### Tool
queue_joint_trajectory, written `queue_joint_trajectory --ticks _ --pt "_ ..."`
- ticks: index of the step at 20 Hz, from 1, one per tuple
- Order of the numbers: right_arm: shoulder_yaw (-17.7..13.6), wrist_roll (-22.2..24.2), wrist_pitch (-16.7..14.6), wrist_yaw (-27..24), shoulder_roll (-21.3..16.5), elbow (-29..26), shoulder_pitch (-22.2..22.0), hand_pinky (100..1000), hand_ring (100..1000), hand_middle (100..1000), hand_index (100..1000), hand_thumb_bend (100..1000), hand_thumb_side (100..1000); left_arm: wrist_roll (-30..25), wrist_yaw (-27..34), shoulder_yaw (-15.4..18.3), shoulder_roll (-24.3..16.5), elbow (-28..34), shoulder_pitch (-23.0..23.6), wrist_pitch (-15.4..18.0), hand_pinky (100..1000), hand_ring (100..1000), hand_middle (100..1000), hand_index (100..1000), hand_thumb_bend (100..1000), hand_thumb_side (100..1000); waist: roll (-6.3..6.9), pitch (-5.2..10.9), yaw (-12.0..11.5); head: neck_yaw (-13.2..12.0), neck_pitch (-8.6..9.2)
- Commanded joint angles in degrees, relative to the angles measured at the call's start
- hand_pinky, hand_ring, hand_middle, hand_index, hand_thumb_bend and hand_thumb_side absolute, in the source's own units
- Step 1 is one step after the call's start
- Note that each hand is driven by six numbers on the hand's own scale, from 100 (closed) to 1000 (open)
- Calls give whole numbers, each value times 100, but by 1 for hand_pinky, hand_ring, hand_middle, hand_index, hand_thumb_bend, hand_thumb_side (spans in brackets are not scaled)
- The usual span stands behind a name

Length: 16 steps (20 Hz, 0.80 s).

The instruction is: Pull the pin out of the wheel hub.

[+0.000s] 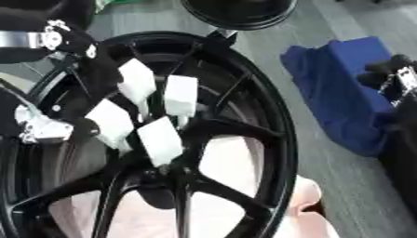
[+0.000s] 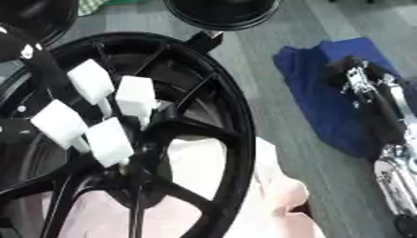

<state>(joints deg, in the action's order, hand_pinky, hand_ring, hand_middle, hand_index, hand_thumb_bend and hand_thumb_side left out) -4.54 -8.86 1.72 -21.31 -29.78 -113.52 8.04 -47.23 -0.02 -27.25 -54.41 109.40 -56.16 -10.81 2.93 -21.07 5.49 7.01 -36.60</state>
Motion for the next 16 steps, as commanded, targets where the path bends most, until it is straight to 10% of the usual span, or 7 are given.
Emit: queue_joint_trajectory --ticks 1,16 --pt "-22 5 2 24 -62 -107 40 825 680 638 592 100 579 -133 -25 5 -65 -17 -74 39 892 715 712 844 356 386 -11 76 6 -22 57" --pt "-12 9 37 29 -8 -107 47 826 680 638 592 100 584 -474 -361 -18 49 -275 -63 209 890 734 731 848 368 285 -2 37 32 -31 72"
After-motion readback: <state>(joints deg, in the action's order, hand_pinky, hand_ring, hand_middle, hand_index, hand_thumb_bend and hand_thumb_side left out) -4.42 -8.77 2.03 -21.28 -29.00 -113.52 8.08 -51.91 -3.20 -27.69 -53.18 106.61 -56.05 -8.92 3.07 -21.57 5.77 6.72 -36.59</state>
